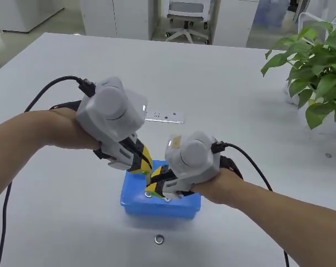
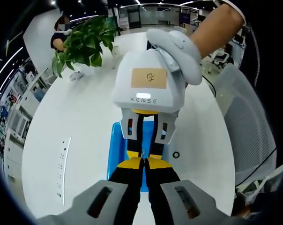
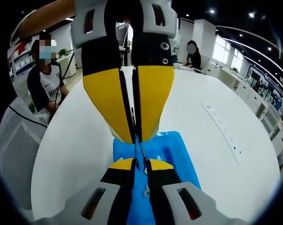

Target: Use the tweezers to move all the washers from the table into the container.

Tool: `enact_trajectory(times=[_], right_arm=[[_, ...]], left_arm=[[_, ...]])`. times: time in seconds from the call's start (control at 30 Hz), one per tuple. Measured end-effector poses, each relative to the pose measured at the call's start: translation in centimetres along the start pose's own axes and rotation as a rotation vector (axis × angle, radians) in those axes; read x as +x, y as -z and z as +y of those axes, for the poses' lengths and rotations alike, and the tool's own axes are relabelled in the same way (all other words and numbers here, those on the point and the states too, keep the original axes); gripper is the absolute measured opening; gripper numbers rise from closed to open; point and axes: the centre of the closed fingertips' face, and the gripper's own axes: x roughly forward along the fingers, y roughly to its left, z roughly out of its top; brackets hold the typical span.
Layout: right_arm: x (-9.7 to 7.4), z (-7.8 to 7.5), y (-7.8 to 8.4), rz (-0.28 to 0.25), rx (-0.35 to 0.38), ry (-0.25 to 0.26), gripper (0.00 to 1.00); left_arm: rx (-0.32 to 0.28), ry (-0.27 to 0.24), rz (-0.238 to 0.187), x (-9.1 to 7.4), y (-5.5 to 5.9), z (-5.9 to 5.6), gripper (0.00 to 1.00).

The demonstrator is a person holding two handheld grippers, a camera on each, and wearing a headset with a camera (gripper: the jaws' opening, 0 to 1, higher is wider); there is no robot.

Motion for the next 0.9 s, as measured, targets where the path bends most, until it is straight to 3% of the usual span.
enact_trajectory(times=[0.4, 0.9], right_arm=[[-2.0, 0.9, -0.8, -0.017, -0.005, 0.032, 0.12], [-3.8, 2.5, -0.9, -0.028, -0.011, 0.058, 0.12]], left_arm=[[0.029, -0.007, -0.004, -1.1, -1.8, -1.2, 0.06], [0.055, -0.009, -0.007, -1.6, -3.2, -3.0, 0.06]])
